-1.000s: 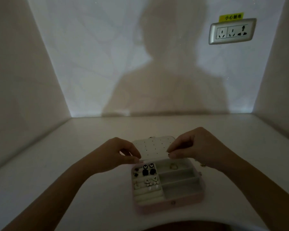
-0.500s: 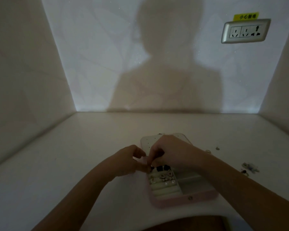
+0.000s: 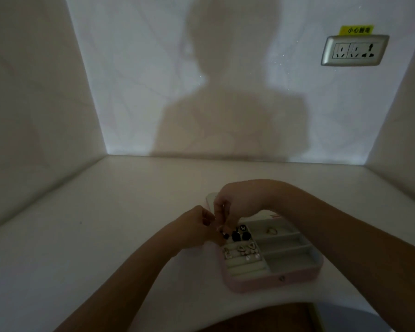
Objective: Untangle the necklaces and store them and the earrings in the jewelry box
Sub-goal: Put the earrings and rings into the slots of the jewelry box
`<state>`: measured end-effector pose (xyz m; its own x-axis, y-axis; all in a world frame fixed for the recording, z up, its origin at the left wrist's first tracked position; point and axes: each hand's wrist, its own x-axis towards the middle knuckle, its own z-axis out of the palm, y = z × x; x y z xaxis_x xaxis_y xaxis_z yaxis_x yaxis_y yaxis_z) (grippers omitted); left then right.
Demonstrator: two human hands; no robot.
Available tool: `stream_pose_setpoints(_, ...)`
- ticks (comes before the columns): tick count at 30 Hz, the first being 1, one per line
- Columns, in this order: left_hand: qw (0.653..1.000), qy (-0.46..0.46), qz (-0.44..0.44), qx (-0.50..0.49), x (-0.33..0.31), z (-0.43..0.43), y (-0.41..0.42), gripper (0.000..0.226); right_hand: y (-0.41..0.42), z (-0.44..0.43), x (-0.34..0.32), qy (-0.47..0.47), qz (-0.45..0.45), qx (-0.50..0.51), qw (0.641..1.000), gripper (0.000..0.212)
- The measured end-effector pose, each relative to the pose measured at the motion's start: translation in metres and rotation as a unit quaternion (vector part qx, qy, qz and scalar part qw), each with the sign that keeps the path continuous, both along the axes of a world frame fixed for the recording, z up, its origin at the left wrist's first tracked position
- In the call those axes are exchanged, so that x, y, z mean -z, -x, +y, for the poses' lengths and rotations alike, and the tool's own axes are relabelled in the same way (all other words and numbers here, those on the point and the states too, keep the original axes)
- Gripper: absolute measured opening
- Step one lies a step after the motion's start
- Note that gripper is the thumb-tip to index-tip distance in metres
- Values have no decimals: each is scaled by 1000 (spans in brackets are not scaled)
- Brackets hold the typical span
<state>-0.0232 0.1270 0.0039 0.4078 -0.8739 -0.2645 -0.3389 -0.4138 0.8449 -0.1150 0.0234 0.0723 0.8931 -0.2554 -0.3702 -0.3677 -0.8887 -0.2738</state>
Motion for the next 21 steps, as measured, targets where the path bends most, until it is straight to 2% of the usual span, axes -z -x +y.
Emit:
stream_pose_setpoints(2,1000,1,-6,-1,1,0,0,39,-7,-1,0,16,34,1,999,18)
stream_pose_setpoints(5,1000,-5,-15,-7,1,0,-1,48,-15,0,0,33,77,14,996,13)
stream_pose_setpoints(8,1000,-5,-15,-10,1,1,-1,50,-21,2,1,35,105,25,994,29)
stream_pose_setpoints(21,1000,-2,10,-3,1,1,-3,45,-19,0,4,33,61,24,997,28)
